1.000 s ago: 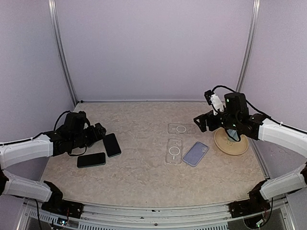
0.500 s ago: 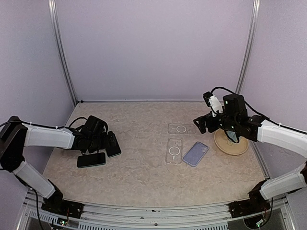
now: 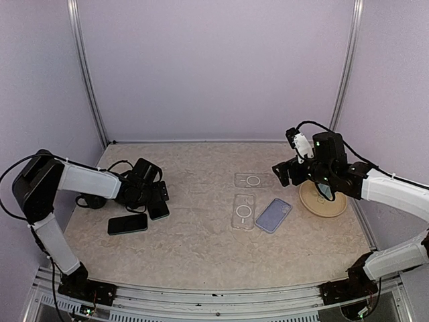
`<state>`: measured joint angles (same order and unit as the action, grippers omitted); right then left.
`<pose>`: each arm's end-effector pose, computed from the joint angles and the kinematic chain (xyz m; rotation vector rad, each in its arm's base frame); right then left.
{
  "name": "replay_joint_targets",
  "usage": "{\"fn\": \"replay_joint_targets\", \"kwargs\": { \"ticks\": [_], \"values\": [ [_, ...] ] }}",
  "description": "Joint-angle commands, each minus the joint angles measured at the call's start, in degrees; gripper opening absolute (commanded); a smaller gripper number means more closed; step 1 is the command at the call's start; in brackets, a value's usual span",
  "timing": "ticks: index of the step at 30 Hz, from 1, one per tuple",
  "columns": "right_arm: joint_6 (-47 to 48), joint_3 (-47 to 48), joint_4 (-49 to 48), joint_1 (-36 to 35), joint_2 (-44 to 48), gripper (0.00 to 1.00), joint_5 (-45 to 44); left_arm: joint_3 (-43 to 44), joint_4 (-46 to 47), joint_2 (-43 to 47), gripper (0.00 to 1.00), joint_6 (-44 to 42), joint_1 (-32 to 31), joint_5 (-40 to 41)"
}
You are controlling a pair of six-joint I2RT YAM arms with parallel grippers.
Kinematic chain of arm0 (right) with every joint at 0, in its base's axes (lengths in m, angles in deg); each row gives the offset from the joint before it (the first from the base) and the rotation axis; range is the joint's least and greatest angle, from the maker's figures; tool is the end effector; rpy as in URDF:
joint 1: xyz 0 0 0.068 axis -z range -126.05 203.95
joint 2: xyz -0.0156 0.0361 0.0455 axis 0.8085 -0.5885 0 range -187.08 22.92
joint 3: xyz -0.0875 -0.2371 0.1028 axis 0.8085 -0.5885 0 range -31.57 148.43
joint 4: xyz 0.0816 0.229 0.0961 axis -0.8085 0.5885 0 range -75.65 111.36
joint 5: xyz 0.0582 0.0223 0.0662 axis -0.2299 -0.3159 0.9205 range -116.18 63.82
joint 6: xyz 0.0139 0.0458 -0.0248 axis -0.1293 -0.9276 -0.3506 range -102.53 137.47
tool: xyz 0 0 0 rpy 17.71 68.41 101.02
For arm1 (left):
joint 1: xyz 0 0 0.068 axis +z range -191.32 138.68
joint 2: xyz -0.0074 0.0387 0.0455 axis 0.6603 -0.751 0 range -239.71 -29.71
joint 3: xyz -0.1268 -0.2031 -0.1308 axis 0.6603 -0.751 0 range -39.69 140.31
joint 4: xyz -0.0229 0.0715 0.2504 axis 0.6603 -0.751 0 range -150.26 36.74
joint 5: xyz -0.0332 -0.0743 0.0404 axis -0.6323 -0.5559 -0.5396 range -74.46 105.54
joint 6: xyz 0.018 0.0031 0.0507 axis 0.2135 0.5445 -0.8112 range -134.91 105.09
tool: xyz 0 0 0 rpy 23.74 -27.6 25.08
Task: Put the phone into the phone case
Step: Rotate the phone at the center of the board.
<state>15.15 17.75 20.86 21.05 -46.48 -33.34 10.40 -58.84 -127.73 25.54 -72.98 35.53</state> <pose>0.2337 0.1459 0.2839 -0.4618 1.9880 0.2597 0.2868 -0.1625 0.1470 -0.3267 2.4093 -0.1250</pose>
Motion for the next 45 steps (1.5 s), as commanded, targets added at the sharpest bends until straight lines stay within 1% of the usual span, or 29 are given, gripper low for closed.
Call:
{"fn": "replay_joint_targets", "kwargs": {
  "ticks": [1, 7, 15, 25, 33, 45],
  "values": [
    [0.1, 0.23, 0.44, -1.01, 0.95, 1.0, -1.35, 1.0, -0.08, -1.94, 0.99, -0.5, 0.75, 1.44],
    [-0.45, 0.27, 1.66, -1.76, 0.84, 1.0, -1.52, 0.73, 1.71, -2.91, 0.99, -0.39, 1.25, 0.62],
    [-1.12, -0.29, 0.71, -2.72, 0.22, 1.0, -1.2, 1.14, 3.3, -5.51, 0.99, -0.49, 1.25, -0.48],
    [-1.61, -0.73, 1.76, -2.95, 0.45, 1.0, -1.54, 4.3, 5.89, -8.33, 0.99, -3.63, 1.17, -5.23],
    [-1.38, 0.15, 2.31, -2.95, -0.49, 1.0, -0.83, 6.43, 9.12, -11.09, 0.99, -8.0, 0.48, -13.31],
    [-1.01, 2.42, 2.37, -2.98, -3.24, 1.0, 1.44, 2.99, 15.16, -9.6, 0.99, -9.93, -2.41, -26.39]
  ]
}}
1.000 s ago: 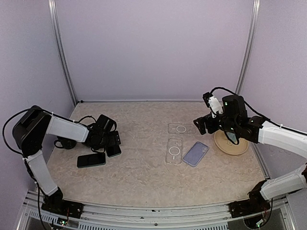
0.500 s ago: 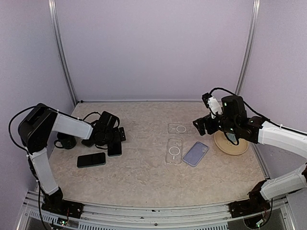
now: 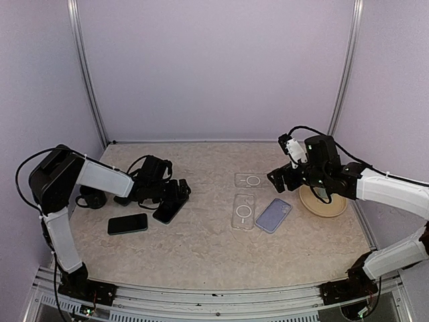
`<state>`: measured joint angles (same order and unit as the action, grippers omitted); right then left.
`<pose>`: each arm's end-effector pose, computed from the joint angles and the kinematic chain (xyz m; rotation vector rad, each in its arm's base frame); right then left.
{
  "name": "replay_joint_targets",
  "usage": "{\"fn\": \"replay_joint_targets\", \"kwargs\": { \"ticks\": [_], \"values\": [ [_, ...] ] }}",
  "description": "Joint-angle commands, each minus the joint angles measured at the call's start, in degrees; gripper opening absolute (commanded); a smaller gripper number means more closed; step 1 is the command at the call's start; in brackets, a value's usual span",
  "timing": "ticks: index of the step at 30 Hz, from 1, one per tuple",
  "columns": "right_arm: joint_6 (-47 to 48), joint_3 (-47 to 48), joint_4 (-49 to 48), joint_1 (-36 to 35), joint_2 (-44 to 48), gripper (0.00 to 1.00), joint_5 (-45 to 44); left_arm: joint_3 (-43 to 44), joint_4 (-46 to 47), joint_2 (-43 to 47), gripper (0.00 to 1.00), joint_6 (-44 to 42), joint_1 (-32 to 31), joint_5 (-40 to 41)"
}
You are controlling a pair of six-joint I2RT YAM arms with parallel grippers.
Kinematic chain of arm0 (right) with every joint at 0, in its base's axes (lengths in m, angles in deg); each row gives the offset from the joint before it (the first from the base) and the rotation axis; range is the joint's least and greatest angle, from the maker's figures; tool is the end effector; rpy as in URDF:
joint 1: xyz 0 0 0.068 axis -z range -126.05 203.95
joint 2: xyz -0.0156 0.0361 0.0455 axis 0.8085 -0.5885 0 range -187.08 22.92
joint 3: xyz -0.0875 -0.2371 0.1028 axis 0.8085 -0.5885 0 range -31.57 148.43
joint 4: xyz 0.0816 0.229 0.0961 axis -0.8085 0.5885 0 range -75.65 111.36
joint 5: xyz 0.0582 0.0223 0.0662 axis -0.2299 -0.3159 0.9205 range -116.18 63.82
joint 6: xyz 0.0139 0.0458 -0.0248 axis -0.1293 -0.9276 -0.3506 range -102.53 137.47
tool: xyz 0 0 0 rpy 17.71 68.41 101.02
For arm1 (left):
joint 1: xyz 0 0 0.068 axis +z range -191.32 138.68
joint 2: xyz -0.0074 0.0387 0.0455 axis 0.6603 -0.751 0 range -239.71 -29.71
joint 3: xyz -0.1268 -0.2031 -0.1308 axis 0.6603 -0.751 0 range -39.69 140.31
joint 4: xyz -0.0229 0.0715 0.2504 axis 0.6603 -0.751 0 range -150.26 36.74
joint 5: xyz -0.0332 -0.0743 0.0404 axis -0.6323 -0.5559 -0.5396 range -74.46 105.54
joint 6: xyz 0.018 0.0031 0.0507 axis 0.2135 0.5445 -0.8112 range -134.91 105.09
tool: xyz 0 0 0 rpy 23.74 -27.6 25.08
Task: Put the phone into the phone case
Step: Rotate the phone at the center of the board.
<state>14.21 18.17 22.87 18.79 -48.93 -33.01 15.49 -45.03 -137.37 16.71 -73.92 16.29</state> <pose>0.2325 0.1585 0.2720 -0.5114 2.0508 0.2773 0.3165 -0.2018 0.1309 0.0139 2.4070 -0.5263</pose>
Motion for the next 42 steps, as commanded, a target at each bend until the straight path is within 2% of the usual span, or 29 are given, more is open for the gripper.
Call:
{"fn": "replay_joint_targets", "kwargs": {
  "ticks": [1, 4, 10, 15, 20, 27, 42],
  "values": [
    [-0.03, 2.09, 0.41, -0.76, -0.89, 1.0, 1.28, -2.2, 1.43, 0.27, 0.99, -1.49, -1.81, -7.89],
    [0.15, 2.1, 0.28, -0.75, -0.92, 1.0, 1.46, -1.91, -0.75, 1.51, 0.99, -3.39, -2.91, -8.1],
    [0.33, 1.86, 0.03, -0.78, -0.75, 1.0, 2.12, -1.23, -7.98, 6.49, 0.99, -11.31, -3.81, -0.27],
    [0.23, 1.72, -0.63, -0.87, -0.66, 1.0, 3.57, -6.7, -7.23, 12.71, 0.99, -19.9, -5.1, 3.11],
    [0.76, 2.23, -0.26, -0.95, -0.79, 1.0, 4.45, -12.94, -1.01, 16.25, 0.99, -27.89, -5.73, -1.34],
    [0.38, 1.67, -0.6, -1.2, -0.57, 1.0, 6.02, -12.74, 1.22, 15.21, 0.99, -34.19, -6.25, -8.34],
    [-0.59, -0.55, -1.02, -1.93, 0.74, 1.0, 5.47, -2.77, -5.68, 4.9, 0.99, -35.48, -5.69, -5.44]
  ]
}}
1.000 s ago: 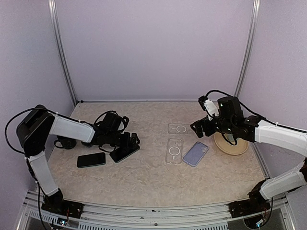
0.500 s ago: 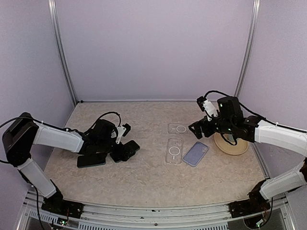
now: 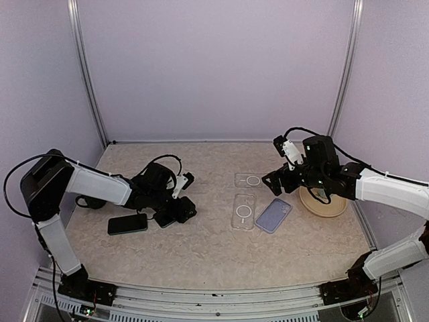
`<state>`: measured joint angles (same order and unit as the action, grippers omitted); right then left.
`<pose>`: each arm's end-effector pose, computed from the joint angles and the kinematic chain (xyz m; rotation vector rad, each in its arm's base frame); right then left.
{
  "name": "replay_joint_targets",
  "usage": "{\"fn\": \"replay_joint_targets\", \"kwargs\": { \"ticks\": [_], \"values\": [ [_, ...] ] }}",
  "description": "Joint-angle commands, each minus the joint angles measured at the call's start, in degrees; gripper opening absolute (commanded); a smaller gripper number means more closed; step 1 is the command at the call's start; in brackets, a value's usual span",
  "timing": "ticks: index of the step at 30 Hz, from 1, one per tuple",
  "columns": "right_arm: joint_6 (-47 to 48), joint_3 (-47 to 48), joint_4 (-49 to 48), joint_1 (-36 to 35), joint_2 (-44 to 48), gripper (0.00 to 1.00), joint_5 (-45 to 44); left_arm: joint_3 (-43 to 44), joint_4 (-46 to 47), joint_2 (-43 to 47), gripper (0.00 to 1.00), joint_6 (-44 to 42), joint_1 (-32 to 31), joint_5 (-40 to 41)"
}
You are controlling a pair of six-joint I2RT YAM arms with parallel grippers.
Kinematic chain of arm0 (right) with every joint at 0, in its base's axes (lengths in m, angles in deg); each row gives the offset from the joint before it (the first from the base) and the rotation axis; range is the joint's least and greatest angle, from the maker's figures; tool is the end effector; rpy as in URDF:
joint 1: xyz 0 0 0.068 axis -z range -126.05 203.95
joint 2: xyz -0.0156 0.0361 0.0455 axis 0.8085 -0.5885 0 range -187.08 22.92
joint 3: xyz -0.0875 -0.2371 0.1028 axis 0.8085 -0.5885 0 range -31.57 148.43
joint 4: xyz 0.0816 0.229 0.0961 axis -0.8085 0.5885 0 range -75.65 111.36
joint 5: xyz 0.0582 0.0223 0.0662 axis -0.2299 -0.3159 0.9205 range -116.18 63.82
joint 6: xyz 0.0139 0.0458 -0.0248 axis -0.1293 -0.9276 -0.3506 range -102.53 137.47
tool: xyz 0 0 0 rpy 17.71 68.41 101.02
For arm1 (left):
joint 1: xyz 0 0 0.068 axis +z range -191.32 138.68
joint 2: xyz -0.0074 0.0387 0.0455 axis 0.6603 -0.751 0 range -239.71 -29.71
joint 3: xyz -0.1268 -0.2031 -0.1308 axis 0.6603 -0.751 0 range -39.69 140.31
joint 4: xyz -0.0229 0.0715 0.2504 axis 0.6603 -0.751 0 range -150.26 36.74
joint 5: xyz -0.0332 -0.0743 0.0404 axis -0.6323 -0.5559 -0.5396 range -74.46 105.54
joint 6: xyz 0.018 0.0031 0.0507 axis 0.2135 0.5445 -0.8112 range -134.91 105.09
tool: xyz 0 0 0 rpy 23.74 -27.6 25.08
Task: Put the phone into the phone case
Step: Rotate the phone at the center of the board, then pick up the phone from the center of the board.
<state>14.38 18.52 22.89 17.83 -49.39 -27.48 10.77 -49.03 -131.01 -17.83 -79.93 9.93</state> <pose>0.2294 0.1663 0.2719 -0.5927 2.0474 0.3840 0.2699 -0.2199 0.1409 0.9015 2.2448 -0.4075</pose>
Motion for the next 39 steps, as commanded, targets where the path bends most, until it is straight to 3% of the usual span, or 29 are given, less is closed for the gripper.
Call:
{"fn": "replay_joint_targets", "kwargs": {
  "ticks": [1, 15, 27, 32, 39],
  "values": [
    [-0.84, -1.0, -1.13, -0.97, 1.21, 1.0, -0.03, 2.13, -1.79, -1.59, 0.99, -0.85, 0.37, 1.24],
    [-0.69, -1.75, -1.39, -0.97, 1.65, 1.0, 0.08, 7.7, -6.14, -6.14, 0.99, -0.63, 1.32, 5.39],
    [-0.41, -1.7, -1.31, -0.99, 1.48, 1.0, 0.29, 10.26, -12.47, -7.47, 0.98, -4.22, 1.33, 5.28],
    [-0.38, -1.53, -1.37, -1.04, 1.23, 1.0, 0.92, 10.5, -15.19, -6.56, 0.98, -6.66, 0.96, 8.87],
    [-0.32, -1.38, -1.06, -1.01, 1.19, 1.0, 1.21, 11.13, -16.27, -7.6, 0.95, -8.31, 1.93, 6.69]
  ]
}}
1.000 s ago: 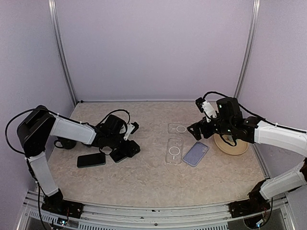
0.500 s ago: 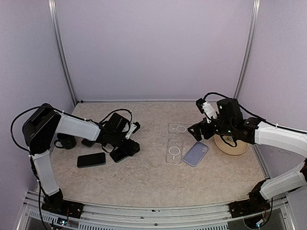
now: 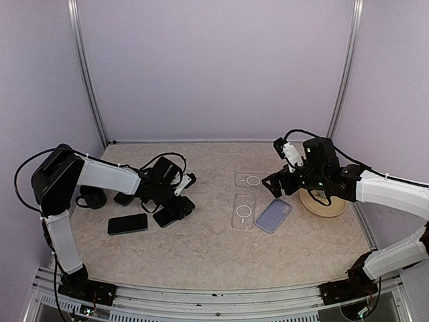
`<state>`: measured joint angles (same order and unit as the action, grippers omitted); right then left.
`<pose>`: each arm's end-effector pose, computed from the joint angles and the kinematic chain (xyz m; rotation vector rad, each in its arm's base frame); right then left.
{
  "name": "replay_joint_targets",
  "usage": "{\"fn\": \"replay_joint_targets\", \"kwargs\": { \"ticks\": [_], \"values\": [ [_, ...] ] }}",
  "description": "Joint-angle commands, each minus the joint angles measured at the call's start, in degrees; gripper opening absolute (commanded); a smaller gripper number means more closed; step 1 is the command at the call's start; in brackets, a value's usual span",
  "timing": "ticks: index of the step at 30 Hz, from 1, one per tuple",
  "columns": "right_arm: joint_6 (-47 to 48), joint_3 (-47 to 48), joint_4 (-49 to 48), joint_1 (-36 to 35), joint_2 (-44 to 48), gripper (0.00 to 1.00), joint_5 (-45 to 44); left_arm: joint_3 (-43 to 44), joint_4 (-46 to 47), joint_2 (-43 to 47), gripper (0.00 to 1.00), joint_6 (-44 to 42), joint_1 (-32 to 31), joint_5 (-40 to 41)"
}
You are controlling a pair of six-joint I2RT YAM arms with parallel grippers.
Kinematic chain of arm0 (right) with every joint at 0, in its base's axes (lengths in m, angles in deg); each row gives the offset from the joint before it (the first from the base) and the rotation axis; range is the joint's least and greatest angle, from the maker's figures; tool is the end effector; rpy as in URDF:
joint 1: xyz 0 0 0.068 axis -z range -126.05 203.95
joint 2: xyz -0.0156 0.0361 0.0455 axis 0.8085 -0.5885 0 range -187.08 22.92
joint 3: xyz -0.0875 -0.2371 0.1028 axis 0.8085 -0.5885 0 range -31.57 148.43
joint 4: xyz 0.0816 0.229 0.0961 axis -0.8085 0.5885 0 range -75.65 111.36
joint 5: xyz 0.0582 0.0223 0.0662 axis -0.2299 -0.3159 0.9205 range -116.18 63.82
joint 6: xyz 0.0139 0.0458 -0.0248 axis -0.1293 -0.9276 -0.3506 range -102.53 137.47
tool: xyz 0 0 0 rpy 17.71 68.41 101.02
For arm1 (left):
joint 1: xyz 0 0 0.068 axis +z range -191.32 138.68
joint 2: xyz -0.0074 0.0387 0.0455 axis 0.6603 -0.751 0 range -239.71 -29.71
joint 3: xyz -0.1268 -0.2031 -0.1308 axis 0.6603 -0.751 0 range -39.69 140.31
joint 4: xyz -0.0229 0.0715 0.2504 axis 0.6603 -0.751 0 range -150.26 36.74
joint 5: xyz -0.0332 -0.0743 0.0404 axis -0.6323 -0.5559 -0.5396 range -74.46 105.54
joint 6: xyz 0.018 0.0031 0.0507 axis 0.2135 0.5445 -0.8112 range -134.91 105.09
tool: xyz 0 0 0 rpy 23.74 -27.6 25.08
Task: Put the phone into the phone case
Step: Pick up the phone from the center of the board.
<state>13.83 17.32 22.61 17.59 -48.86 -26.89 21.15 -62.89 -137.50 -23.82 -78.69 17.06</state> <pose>0.2259 0.1657 0.2675 -0.5958 2.0562 0.4007 0.2964 -0.2250 0.1354 0.9987 2.3633 -0.1562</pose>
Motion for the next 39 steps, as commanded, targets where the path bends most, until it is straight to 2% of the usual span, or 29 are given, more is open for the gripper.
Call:
{"fn": "replay_joint_targets", "kwargs": {
  "ticks": [1, 6, 12, 18, 21, 27, 35, 39],
  "values": [
    [0.28, -0.23, -0.77, -0.8, 0.68, 1.0, 0.61, 0.63, -2.34, -1.06, 0.94, -2.6, 0.91, -1.11],
    [0.24, -0.37, -0.78, -0.77, 0.51, 1.0, 0.62, 0.52, -1.72, -1.2, 0.92, -2.59, 1.63, -6.4],
    [0.25, -0.61, -0.77, -0.78, 0.83, 1.0, 0.62, 0.98, -2.31, -3.12, 0.85, -2.18, 2.03, -8.11],
    [0.22, -0.81, -1.05, -0.75, 1.17, 1.0, 0.62, 1.48, -3.16, -4.52, 0.69, -1.9, 1.9, -7.46],
    [0.34, -0.77, -1.04, -0.77, 1.11, 1.0, 0.62, 1.41, -3.03, -4.47, 0.66, -1.82, 1.7, -7.03],
    [0.32, -0.35, -0.84, -0.79, 0.51, 1.0, 0.62, 0.68, -1.2, -3.33, 0.54, -1.47, 1.12, -6.15],
    [-0.29, 1.71, 0.38, -0.78, -1.76, 1.0, 6.46, -1.71, 3.5, 2.08, 0.38, -2.05, -1.12, -5.21],
    [-1.3, 2.84, 0.71, -0.8, -3.22, 1.0, 8.91, -2.25, 5.13, 3.64, 0.32, -2.3, -3.26, -4.85]
  ]
}}
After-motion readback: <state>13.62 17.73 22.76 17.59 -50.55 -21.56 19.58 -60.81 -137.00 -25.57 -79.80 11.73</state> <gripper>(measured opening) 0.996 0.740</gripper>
